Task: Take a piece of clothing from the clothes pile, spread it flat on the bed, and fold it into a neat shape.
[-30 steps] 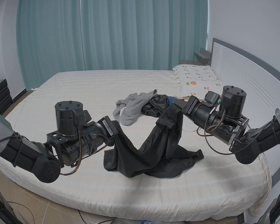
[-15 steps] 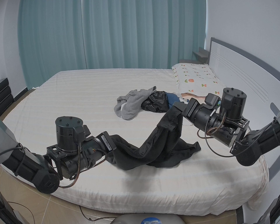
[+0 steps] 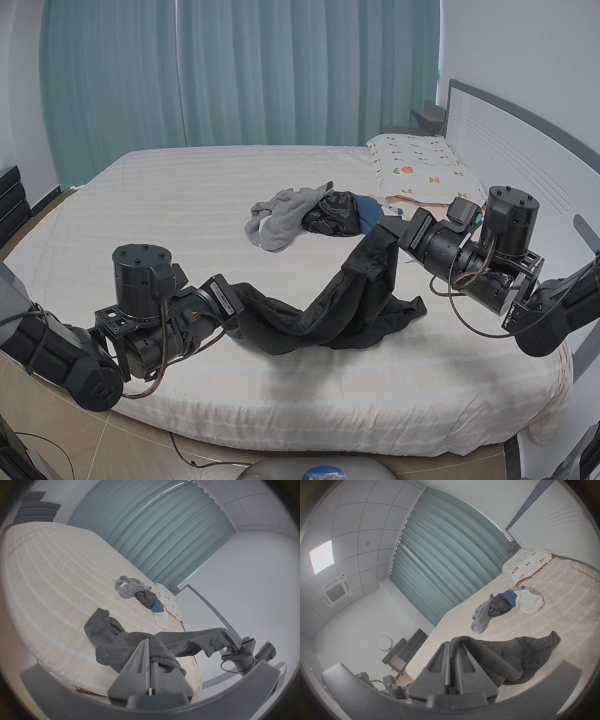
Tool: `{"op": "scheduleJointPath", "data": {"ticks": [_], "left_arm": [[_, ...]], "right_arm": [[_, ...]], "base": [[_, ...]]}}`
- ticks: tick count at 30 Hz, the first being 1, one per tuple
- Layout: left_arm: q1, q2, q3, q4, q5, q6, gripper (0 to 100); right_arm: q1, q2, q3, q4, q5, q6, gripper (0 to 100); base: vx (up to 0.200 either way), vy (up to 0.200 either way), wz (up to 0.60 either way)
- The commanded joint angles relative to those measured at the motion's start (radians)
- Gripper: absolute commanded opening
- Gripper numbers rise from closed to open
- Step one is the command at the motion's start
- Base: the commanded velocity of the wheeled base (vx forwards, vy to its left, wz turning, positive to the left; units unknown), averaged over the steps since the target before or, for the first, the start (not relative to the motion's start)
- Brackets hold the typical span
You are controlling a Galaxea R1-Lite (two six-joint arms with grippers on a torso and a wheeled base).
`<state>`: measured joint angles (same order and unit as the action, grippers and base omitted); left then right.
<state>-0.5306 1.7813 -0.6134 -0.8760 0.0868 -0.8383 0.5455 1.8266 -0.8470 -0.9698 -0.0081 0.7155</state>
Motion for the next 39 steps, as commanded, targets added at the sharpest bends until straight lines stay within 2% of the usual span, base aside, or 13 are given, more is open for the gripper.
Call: {"op": "scheduleJointPath", "data": {"ticks": [1,12,39], "left_arm": [[0.018,-0.010,0.000,-0.005,-0.001,0.001,0],[0.046,-0.037,-0.009,-0.006,-0.001,0.002,0],[0.049,-0.054,-0.012,-0.008,0.002,0.004,0]], "right_arm": [[0.001,0.003,0.000,0.000,-0.001,-0.001,0],[-0.001,0.003,0.002,-0.006,-0.001,0.001,0],[-0.006,-0.043,0.000,-0.012,-0.001,0.001,0]], "base": [[0.000,0.200,0.00],[0.000,0.200,0.00],[0.000,0.200,0.00]]}}
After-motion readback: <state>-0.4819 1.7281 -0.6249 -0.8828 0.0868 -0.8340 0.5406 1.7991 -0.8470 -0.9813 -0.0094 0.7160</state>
